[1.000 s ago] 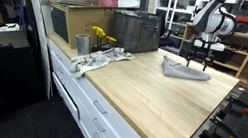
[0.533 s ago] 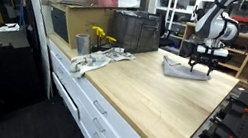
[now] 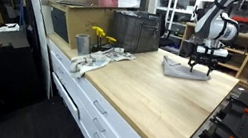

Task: Fold the grey towel three times

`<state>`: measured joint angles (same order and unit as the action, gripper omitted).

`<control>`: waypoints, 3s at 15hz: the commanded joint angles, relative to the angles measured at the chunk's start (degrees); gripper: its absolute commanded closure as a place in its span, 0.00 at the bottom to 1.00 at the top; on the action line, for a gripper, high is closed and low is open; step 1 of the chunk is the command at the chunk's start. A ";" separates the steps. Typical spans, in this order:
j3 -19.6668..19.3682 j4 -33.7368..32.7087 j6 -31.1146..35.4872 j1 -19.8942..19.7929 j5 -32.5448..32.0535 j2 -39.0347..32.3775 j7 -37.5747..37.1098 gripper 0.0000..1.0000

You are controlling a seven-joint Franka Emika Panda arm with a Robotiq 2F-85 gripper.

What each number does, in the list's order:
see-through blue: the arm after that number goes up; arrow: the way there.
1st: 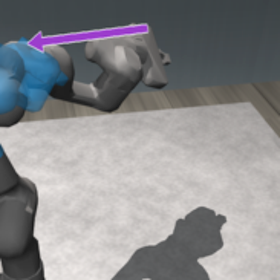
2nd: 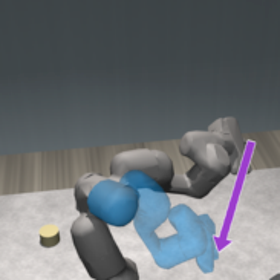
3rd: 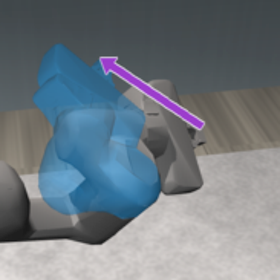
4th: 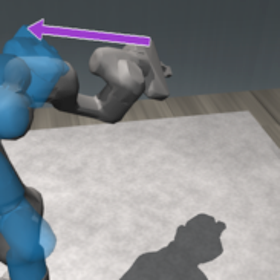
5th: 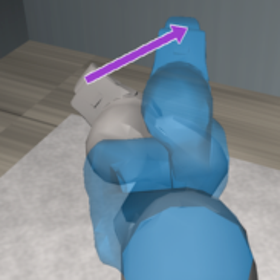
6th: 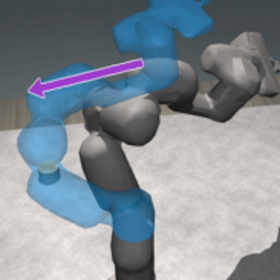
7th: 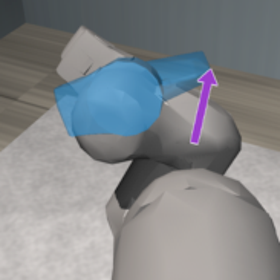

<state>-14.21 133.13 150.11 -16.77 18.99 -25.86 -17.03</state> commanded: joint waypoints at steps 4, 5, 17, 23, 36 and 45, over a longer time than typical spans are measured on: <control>0.28 -2.57 8.20 0.65 1.74 -3.06 -1.85 0.00; 0.03 -2.38 9.99 0.50 1.89 -3.00 -2.35 0.00; -3.94 2.71 7.86 -3.39 4.60 0.72 -3.73 0.00; 2.88 1.06 3.79 -10.55 13.78 -1.28 1.23 0.00; 7.09 -3.75 6.08 -15.88 41.46 -8.95 19.51 0.34; 3.53 -1.84 3.47 -11.37 44.55 -5.71 19.22 0.99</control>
<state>-8.72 129.94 155.48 -30.46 63.16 -32.72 1.77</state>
